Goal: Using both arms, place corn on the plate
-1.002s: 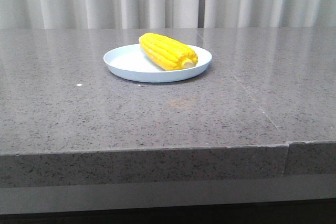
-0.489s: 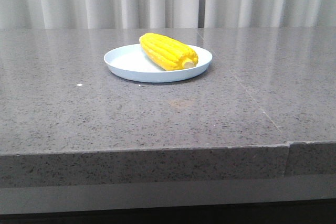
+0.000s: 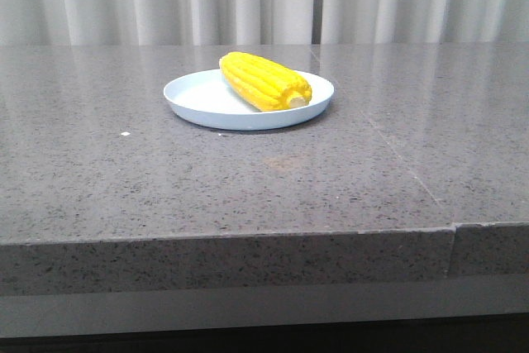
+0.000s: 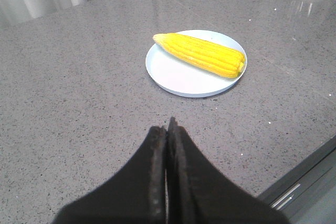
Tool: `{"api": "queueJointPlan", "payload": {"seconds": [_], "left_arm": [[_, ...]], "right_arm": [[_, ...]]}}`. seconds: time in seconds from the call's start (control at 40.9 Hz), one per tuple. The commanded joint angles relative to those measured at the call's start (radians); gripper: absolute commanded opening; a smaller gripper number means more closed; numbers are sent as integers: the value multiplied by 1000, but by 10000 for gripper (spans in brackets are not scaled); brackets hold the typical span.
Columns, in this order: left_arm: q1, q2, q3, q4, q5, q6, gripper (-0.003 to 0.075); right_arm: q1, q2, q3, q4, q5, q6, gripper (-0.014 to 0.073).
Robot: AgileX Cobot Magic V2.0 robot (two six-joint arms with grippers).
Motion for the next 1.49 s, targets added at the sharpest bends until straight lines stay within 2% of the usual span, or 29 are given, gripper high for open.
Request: {"api": "queueJointPlan", "payload": {"seconds": [0.0,0.122,0.293,0.513,0.807,1.125,1.467], "left_arm": [[-8,-7,-13,-5,-93,-1,-20],[19,-72,46,-8,-157,-1,-20],[178,-214,218,-12,-301,-1,-20],[353,-438,532,-12,-509,-1,-20],[436,-580,800,-12,-723,-5,-20],[438,-590,841,-12,-872,-5,-20],[438,-588,841,-12,-876,-5,-20]], "right_arm": [[-3,5,-22,-22,-62,-4,-67],[-3,5,-22,-22,-63,-4,-67],[-3,5,-22,-22,-62,-4,-67],[-3,5,-22,-22,-62,-4,-67],[-3,5,-22,-22,-62,-4,-67],[-3,5,-22,-22,-62,-4,-67],[-3,5,-22,-22,-62,-4,-67]]}}
